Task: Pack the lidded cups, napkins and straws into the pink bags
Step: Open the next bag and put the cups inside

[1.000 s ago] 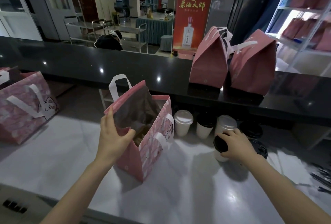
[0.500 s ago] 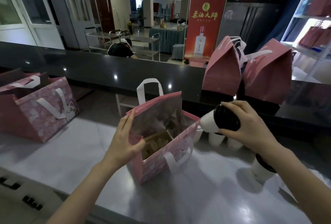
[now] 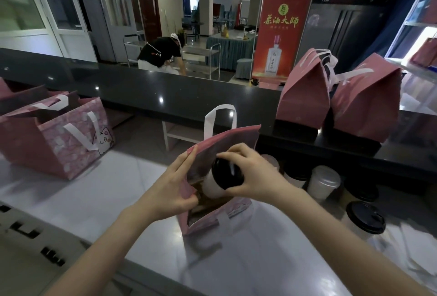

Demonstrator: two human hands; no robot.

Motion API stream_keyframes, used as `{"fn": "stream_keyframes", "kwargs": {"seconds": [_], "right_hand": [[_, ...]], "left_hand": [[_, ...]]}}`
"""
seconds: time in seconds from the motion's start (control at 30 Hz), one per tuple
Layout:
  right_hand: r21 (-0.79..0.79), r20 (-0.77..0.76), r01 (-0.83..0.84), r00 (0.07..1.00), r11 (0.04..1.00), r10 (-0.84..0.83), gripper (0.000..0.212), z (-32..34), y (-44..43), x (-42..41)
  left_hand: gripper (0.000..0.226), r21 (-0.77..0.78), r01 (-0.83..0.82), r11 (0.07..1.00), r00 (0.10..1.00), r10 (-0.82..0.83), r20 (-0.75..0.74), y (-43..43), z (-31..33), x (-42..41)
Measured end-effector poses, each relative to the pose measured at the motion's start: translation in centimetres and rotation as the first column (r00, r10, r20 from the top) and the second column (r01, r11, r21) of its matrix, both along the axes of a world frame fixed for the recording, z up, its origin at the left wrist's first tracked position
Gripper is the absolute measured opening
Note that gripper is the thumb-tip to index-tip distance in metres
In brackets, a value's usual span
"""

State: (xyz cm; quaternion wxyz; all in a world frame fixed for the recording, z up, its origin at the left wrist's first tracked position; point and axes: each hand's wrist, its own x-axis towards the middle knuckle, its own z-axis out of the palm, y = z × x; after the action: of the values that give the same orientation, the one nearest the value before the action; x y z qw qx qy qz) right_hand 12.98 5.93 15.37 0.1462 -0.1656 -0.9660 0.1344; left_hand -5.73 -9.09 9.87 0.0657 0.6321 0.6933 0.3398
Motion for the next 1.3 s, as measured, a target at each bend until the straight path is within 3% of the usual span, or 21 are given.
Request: {"fn": "stream_keyframes", "kwargs": {"seconds": [0.23,0.9,1.3], "right_hand": [[0.095,0.229,-0.017,0.973,0.995,-0.006,0.075,-5.0,-0.3,-5.5],[0.174,0.365,-0.050,0.931,0.984,-0.017,0.063,-10.9,-2.9,-9.4],[0.156,0.184,0.048,0.980,0.987,-0.077,0.075,-9.6,0.7,-9.4]], "left_hand": [[0.110,-0.013,0.016,1.000,1.000,-0.016,0.014,-0.7,-0.2,-0.5],[0.107,-0.028,-0.052,0.998,0.999,0.052,0.015,-2.2,-0.9,-3.0],[0.107,-0.034,-0.053,0.998,0.996,0.055,0.065,-0.9,0.0,-4.3]]}}
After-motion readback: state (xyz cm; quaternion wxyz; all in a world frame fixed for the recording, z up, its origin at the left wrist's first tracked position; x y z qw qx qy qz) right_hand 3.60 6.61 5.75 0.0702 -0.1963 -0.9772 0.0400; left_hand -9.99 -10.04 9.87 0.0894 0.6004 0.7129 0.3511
